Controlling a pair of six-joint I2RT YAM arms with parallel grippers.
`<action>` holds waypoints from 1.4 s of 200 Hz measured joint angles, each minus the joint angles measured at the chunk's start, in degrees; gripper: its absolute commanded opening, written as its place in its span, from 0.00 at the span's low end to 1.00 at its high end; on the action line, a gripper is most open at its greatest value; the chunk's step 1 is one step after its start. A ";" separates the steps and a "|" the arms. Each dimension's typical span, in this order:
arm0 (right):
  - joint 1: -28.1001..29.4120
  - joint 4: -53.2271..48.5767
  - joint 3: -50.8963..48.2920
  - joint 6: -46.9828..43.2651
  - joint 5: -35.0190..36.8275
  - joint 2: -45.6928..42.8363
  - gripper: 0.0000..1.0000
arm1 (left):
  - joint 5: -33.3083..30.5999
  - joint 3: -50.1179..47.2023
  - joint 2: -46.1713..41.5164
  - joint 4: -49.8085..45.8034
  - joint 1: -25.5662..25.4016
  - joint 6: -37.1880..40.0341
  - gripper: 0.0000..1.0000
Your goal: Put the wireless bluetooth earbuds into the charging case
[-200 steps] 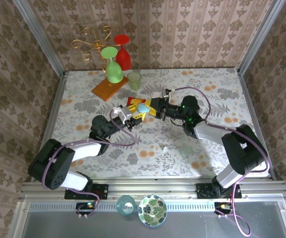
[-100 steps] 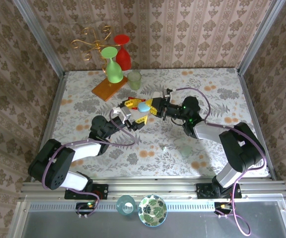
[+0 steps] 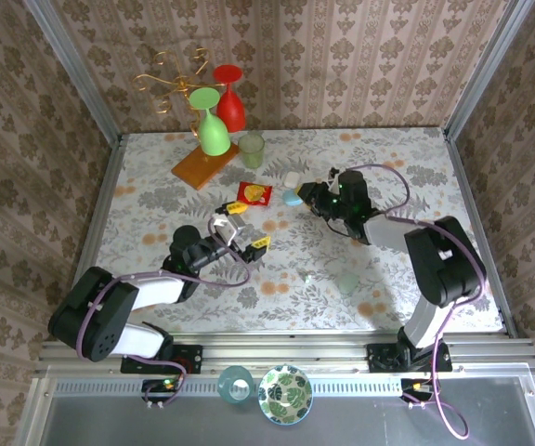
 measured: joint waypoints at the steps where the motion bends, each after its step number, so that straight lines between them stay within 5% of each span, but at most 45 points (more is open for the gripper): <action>1: -0.02 -0.13 0.11 -0.11 0.07 0.13 0.17 | -0.02 0.00 0.00 -0.04 0.00 0.07 1.00; 73: -0.42 -8.22 7.19 -7.98 8.44 9.31 0.22 | -0.90 -0.09 0.22 -1.38 -0.17 1.18 1.00; 131: -0.76 -14.38 7.52 -14.23 13.09 9.38 0.64 | -0.96 0.02 1.01 -1.44 -1.18 1.22 1.00; 196: 1.42 -27.98 -4.28 -24.83 27.45 -16.22 0.79 | -1.01 1.05 1.01 -5.16 -2.43 3.37 1.00; 240: 8.52 -44.65 -13.14 -24.06 35.85 -33.57 0.77 | -0.50 3.30 1.79 -6.80 -3.08 4.50 1.00; 280: 9.16 -57.05 -17.33 -18.53 35.76 -38.07 0.75 | 0.09 5.11 3.15 -8.11 -4.48 5.38 1.00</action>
